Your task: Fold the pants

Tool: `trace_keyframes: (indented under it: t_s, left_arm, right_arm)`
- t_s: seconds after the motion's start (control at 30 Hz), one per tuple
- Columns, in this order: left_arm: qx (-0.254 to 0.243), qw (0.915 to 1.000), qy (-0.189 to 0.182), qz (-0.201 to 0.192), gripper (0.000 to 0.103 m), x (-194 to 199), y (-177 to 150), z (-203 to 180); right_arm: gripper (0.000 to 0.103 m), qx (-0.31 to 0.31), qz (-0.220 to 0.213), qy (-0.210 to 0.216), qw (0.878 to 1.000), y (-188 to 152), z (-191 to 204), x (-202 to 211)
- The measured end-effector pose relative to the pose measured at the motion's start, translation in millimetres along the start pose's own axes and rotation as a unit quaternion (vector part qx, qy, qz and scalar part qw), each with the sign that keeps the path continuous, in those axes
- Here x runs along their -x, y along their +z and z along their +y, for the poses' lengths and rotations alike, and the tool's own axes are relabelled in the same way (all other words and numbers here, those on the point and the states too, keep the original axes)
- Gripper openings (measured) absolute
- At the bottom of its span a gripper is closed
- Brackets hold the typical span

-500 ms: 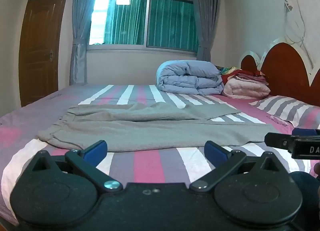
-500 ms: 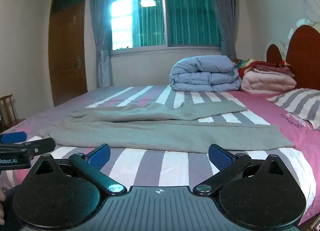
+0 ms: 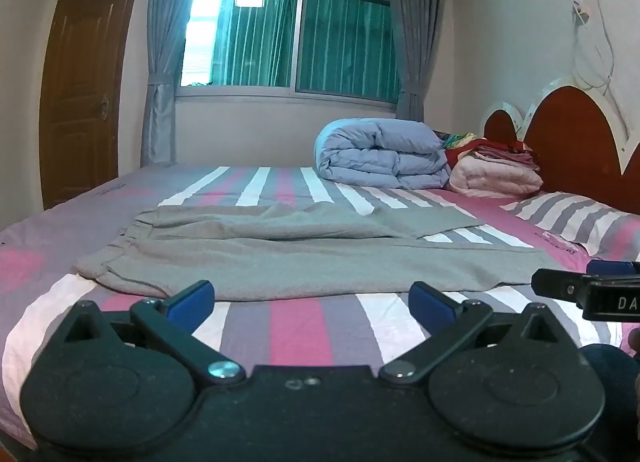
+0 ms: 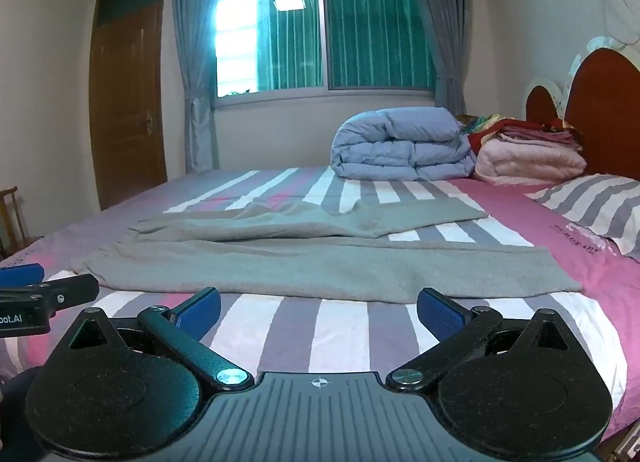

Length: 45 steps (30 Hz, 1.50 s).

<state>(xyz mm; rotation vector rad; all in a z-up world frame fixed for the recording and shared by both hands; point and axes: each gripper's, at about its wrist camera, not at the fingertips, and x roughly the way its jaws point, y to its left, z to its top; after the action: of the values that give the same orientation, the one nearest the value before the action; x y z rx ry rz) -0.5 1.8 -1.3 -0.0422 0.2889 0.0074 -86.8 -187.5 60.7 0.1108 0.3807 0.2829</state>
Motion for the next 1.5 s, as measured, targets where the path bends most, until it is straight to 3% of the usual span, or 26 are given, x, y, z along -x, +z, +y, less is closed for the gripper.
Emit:
trace_keyframes:
  t_s: [1.5]
  left_arm:
    - [0.0,1.0,0.0,0.005,0.097,-2.6,-1.0,1.9]
  right_arm:
    - [0.103,0.003,0.0,-0.002,1.0,-3.0,-2.0,-0.3]
